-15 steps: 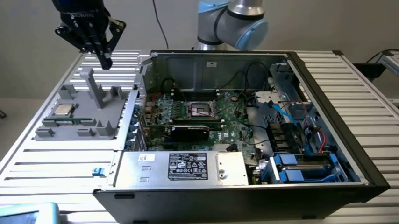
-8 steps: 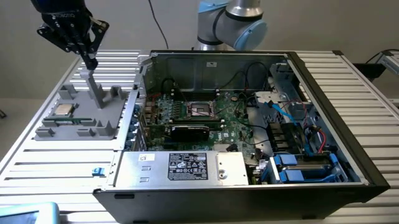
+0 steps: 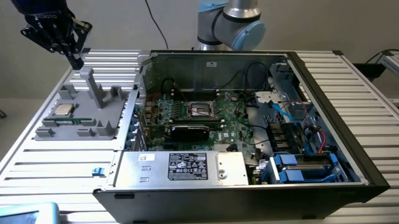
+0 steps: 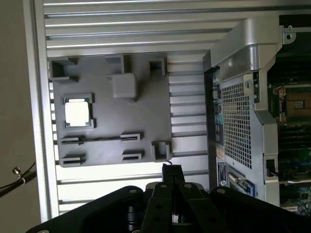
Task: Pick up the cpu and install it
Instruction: 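Reach for the cpu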
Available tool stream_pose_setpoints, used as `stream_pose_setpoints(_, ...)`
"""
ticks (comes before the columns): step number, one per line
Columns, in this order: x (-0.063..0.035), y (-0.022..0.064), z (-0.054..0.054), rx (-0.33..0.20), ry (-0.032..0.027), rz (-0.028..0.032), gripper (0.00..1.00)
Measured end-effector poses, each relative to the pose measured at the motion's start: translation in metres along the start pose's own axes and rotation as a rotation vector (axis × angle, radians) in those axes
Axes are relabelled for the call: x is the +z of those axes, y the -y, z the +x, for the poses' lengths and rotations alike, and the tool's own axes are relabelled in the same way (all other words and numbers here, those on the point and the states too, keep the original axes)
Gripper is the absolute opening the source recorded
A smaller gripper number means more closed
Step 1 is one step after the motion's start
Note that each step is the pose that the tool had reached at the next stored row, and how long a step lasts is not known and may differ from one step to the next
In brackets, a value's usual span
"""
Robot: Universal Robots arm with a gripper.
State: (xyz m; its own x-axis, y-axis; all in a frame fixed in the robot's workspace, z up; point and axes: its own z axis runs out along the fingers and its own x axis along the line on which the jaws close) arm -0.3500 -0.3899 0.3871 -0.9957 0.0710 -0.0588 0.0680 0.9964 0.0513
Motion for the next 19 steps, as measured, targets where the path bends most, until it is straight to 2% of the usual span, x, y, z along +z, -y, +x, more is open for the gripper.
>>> stream_pose_setpoints(4, 0.0023, -0.0096, 0.013, 0.000, -0.0003, 0.0004, 0.11)
stream_pose_setpoints(19, 0.0158, -0.0310, 0.084, -0.001, 0.0009, 0.0001, 0.11)
